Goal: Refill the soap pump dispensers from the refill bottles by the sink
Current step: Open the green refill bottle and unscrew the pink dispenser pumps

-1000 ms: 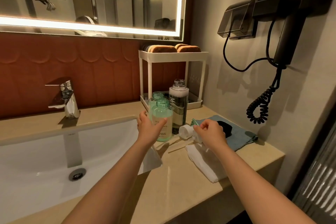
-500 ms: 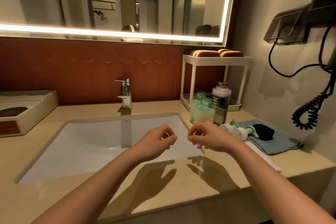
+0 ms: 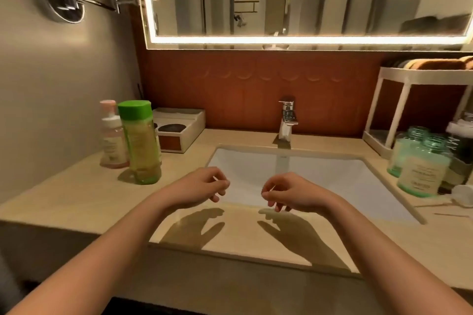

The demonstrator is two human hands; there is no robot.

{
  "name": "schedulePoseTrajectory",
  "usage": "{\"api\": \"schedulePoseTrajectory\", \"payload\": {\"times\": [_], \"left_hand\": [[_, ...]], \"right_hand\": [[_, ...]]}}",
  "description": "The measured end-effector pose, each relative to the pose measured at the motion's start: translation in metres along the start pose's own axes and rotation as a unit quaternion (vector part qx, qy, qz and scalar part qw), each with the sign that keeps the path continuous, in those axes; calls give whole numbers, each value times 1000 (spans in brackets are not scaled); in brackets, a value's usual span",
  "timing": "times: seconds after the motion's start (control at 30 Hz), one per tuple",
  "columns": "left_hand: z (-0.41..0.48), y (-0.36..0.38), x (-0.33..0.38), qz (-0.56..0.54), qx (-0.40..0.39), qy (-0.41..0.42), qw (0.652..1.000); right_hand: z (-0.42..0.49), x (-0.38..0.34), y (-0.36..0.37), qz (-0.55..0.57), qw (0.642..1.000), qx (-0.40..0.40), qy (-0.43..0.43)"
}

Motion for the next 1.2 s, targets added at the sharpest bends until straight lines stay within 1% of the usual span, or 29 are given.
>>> {"api": "schedulePoseTrajectory", "payload": {"times": [0.1,0.17,0.3,0.43,0.53,0.63,0.73,0.83,0.9,0.97,1.0,1.07,1.13,1.17,1.2], "left_hand": [[-18,-33,-32,-14,54,-36,998],[-27,-53,-52,-21,100,-54,993],[-43,-91,-90,-49,227,-75,970],[-42,-112,-120,-132,318,-100,933],[-33,-124,-134,-154,365,-90,914],[-19,-138,-139,-173,384,-59,905],[-5,-151,-143,-192,393,-55,898],[7,-158,-143,-205,391,-43,896],[13,-159,-142,-226,389,-17,893],[20,-160,-138,-303,390,25,869],[25,-161,-139,-375,384,45,843],[37,-162,-146,-496,365,50,786],[42,-158,-146,-524,360,41,771],[41,-157,-144,-522,356,39,774],[43,-156,-148,-500,355,39,789]], "right_hand": [[31,-32,19,-14,999,-28,-24],[49,-49,28,-23,999,-33,-30],[88,-87,41,-45,997,-29,-47],[122,-128,39,-53,996,27,-67],[147,-161,31,-78,988,97,-93],[172,-194,23,-136,972,142,-128],[192,-218,20,-153,967,142,-144],[211,-234,20,-180,965,130,-139],[221,-240,22,-205,963,116,-128],[231,-245,26,-229,960,103,-121],[235,-248,28,-237,959,98,-117],[240,-251,30,-255,956,103,-107],[239,-255,28,-285,946,124,-94],[237,-257,28,-301,940,137,-88],[235,-258,27,-316,934,148,-81]]}}
Point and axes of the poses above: each hand's wrist, its own z-axis towards the middle knuckle, its own y-axis out of the palm, x = y × z, the point moved 5 cm from there along z, towards the middle knuckle, and after that the axes turned 5 degrees about -x, right-handed, at the moved point
